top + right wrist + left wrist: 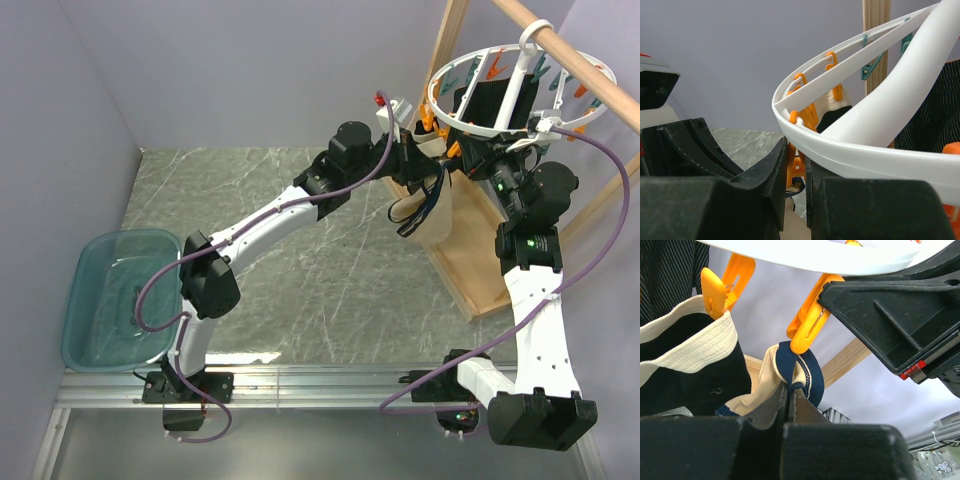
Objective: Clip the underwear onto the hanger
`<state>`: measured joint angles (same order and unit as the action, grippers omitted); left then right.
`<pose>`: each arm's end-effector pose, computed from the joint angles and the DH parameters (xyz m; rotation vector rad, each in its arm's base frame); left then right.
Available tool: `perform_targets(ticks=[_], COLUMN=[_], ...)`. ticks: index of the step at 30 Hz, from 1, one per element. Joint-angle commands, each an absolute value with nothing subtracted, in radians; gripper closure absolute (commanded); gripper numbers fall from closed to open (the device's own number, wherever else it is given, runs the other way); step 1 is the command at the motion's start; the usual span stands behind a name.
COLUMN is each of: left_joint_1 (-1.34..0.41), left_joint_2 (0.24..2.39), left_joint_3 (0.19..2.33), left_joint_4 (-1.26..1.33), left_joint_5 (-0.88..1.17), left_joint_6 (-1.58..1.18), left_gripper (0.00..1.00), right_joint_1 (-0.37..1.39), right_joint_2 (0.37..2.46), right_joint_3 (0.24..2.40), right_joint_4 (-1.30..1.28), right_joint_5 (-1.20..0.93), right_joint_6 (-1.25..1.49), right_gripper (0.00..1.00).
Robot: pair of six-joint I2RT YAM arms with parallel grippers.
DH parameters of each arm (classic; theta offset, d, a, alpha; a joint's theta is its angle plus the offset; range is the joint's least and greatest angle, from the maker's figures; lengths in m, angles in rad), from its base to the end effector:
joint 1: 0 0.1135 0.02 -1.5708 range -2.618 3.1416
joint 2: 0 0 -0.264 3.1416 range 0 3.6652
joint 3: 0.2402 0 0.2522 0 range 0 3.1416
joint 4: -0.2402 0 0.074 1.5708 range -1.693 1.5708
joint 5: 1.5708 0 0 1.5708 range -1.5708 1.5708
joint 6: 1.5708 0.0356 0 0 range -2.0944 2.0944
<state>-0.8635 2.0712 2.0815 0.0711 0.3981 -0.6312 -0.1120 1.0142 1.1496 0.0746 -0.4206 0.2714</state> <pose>0.3127 -0.3871 0.4163 0.5505 1.5989 -1.4626 0.2196 -0.0101 0.4524 -0.0920 1.3888 0.4188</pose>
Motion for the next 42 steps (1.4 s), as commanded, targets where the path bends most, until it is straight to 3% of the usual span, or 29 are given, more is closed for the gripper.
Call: perform_targets(ticks=[1, 42], left_joint_1=[-0.862, -0.853], left_joint_2=[2.042, 2.019], left_joint_3=[2.083, 2.068], left_joint_4=[0.129, 0.175], left_joint_5=[0.422, 0.442], left_joint_6=[-0.635, -0.652], left_gripper=[1.00, 1.00], right_joint_1=[-0.103, -0.103], right_joint_2=[1.006, 1.014], right_joint_3=[1.164, 1.167], right_joint_4=[0.031, 0.020], right_joint_5=[-0.540, -0.546], right_joint_6=[0.279, 0.245], right_gripper=[1.00, 1.00])
